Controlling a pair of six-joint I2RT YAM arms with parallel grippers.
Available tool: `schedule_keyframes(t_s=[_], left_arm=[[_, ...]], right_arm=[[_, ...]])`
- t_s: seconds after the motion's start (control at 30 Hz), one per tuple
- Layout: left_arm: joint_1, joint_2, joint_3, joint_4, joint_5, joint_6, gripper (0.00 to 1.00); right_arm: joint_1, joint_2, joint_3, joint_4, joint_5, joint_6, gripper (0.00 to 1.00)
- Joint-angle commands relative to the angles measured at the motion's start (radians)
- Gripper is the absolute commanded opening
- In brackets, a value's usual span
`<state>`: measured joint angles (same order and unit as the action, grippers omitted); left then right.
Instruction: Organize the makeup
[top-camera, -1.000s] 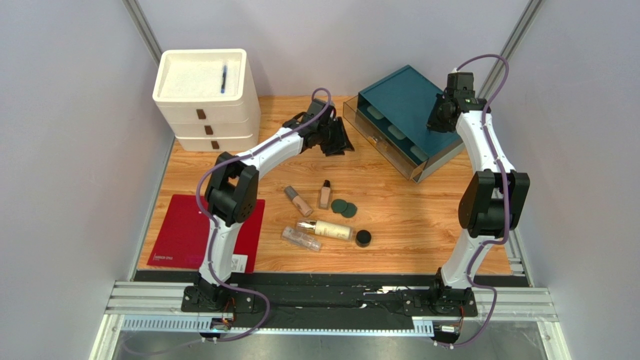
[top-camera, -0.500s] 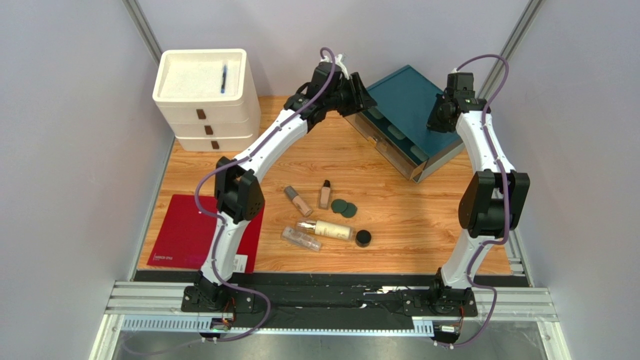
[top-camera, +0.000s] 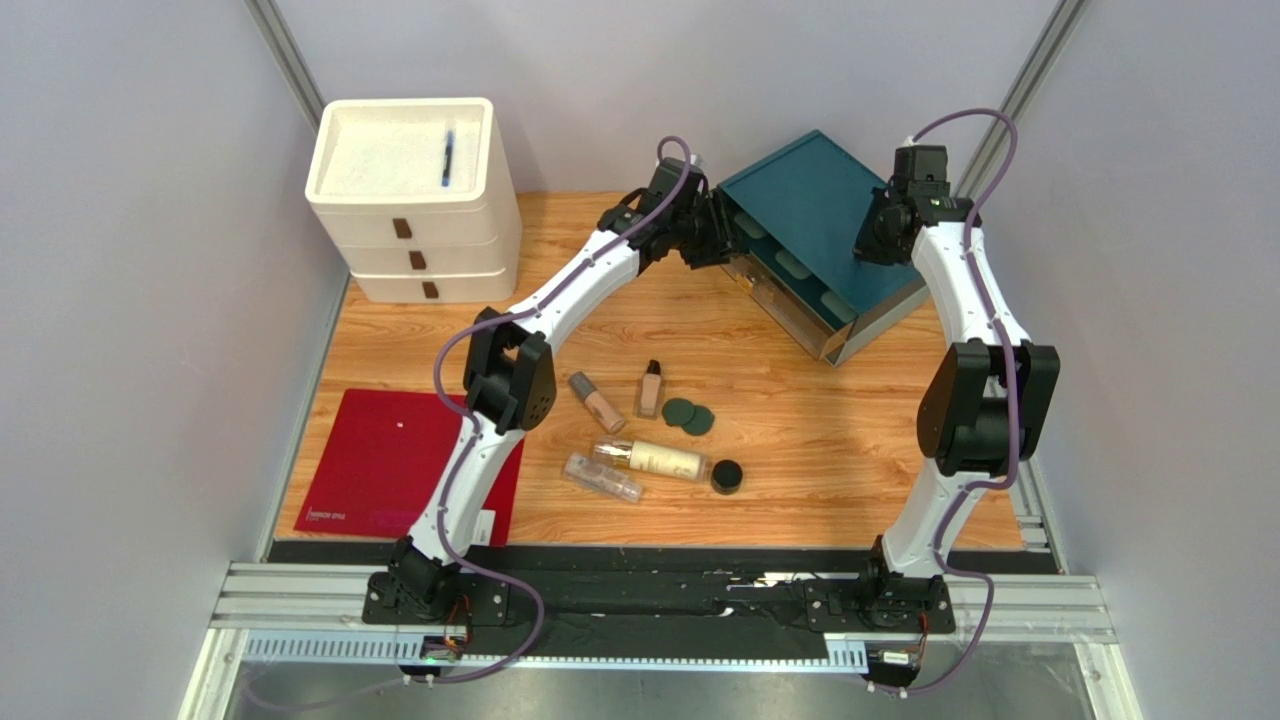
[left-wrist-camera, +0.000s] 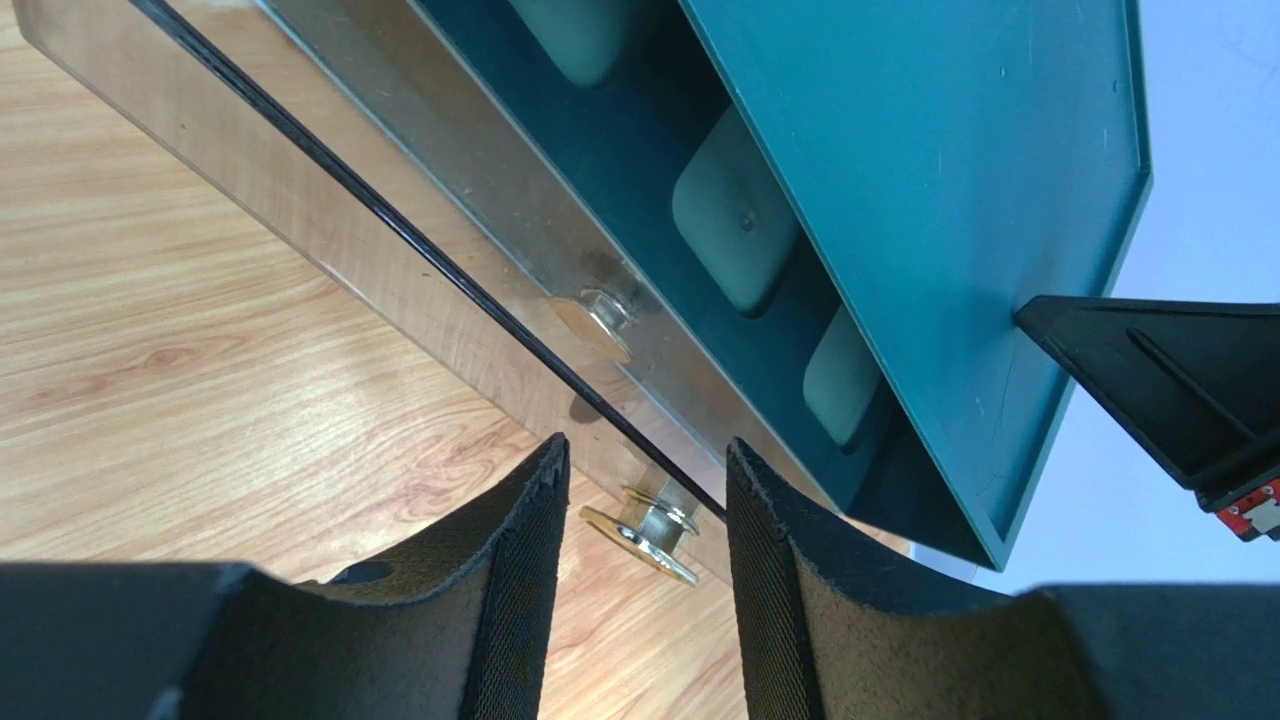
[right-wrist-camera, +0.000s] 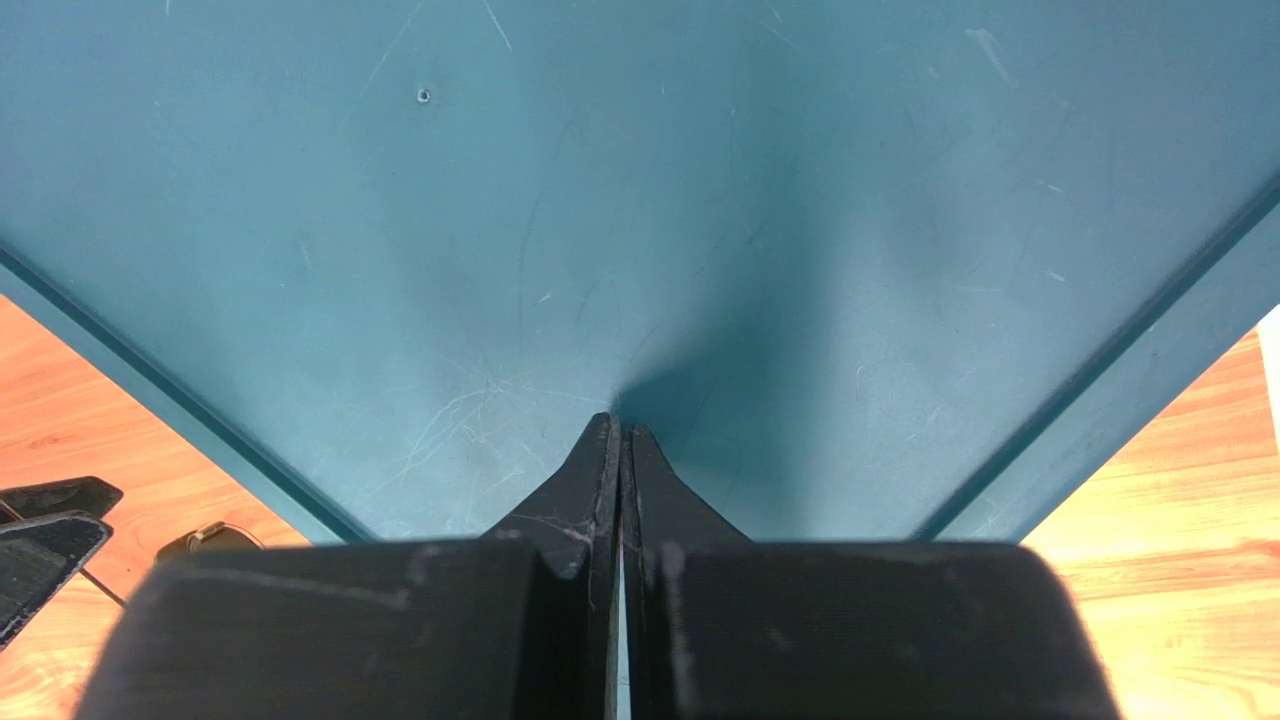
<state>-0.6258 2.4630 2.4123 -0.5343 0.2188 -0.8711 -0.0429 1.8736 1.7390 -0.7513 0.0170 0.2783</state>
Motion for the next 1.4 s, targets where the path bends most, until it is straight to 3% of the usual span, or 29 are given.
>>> schedule_keyframes(t_s=[0.0,0.1,0.23,0.47,0.83,1.07,1.37], left_arm=[[-0.008,0.002,0.067,0.010,0.005,-0.014,0.49],[-0.008,0.024,0.074,-0.003,0.014,-0.016,0.48],[-0.011,0.054,0.097,-0.039,0.036,-0.003,0.40],[-0.015,0.082,0.096,-0.156,0.051,0.055,0.39],[0.005,-0.104,-0.220,-0.159,-0.024,0.101,0.39],[0.047,-0.199,-0.406,-0.076,-0.001,0.106,0.48],[0.049,-0.274,-0.331,0.091,0.140,0.195,0.61]], right_arm=[[-0.002,0.064,-0.062,-0.114,-0.002,-0.025,0.00],[-0.002,0.065,-0.065,-0.115,-0.034,-0.025,0.00],[-0.002,0.065,-0.067,-0.117,-0.032,-0.030,0.00],[-0.002,0.070,-0.065,-0.117,-0.037,-0.025,0.00],[-0.002,0.079,-0.064,-0.115,-0.045,-0.021,0.00],[-0.002,0.088,-0.067,-0.117,-0.051,-0.016,0.00],[-0.002,0.098,-0.064,-0.117,-0.043,-0.013,0.00]])
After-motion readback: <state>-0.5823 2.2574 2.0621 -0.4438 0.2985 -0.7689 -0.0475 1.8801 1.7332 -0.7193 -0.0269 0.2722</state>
